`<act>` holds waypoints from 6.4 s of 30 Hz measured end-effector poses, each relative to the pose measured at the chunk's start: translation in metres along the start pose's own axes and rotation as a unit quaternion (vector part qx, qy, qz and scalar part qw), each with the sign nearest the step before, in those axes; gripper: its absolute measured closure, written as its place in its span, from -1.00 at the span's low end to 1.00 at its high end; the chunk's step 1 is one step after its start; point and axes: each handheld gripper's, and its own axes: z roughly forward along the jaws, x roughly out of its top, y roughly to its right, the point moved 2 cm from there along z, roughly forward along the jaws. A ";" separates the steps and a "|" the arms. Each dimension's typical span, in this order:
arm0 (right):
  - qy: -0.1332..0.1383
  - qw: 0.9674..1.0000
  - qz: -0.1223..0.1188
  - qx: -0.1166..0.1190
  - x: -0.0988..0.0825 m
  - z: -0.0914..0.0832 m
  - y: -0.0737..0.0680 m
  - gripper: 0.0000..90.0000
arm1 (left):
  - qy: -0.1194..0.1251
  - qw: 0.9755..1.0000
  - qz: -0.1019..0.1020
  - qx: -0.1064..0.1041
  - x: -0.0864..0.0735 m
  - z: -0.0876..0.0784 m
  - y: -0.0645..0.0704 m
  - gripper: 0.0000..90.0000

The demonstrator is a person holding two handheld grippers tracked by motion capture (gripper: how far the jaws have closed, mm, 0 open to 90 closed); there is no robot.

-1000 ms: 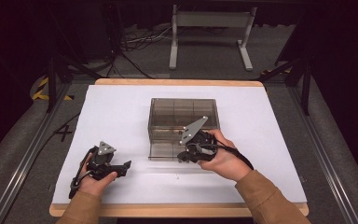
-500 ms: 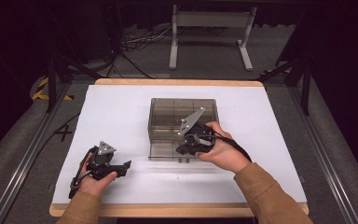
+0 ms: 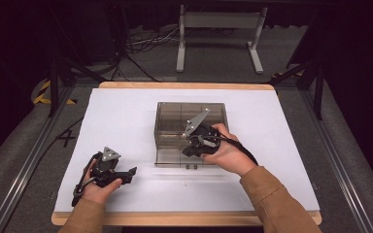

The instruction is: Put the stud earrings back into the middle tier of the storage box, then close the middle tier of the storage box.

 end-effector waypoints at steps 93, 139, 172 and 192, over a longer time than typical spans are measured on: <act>0.004 1.000 -0.012 0.022 -0.010 0.005 -0.026 0.65 | -0.005 1.000 0.001 -0.004 0.001 0.002 0.001 -0.53; -0.059 0.997 0.033 0.025 -0.037 0.058 -0.052 0.61 | -0.006 1.000 0.004 -0.004 0.001 0.002 0.002 -0.54; -0.104 0.995 -0.004 -0.006 -0.034 0.070 -0.057 0.93 | -0.007 1.000 0.005 -0.003 0.001 0.002 0.002 -0.54; -0.076 0.997 -0.012 0.013 -0.020 0.040 -0.058 0.93 | -0.006 1.000 0.004 -0.003 0.001 0.002 0.002 -0.54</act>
